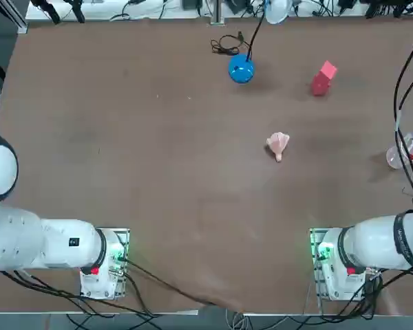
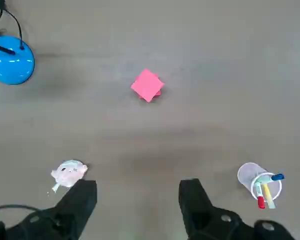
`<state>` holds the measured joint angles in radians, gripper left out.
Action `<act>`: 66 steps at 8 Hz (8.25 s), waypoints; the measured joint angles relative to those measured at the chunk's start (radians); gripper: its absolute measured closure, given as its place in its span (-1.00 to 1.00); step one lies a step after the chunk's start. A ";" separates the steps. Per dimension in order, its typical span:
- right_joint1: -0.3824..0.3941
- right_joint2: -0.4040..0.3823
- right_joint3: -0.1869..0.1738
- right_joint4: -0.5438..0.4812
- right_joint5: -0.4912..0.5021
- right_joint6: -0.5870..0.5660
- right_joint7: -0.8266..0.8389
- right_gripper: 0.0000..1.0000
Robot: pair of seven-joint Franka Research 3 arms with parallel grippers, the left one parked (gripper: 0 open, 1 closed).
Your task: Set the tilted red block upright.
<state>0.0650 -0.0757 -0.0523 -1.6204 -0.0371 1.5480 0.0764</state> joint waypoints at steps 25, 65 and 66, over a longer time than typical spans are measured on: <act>-0.038 0.423 0.002 -0.259 -0.007 0.651 0.727 -1.00; 0.001 0.408 0.024 -0.277 -0.007 0.656 0.263 -0.44; -0.006 0.412 0.020 -0.277 -0.007 0.659 0.163 -0.44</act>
<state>0.0595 0.3364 -0.0318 -1.8978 -0.0436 2.2071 0.2399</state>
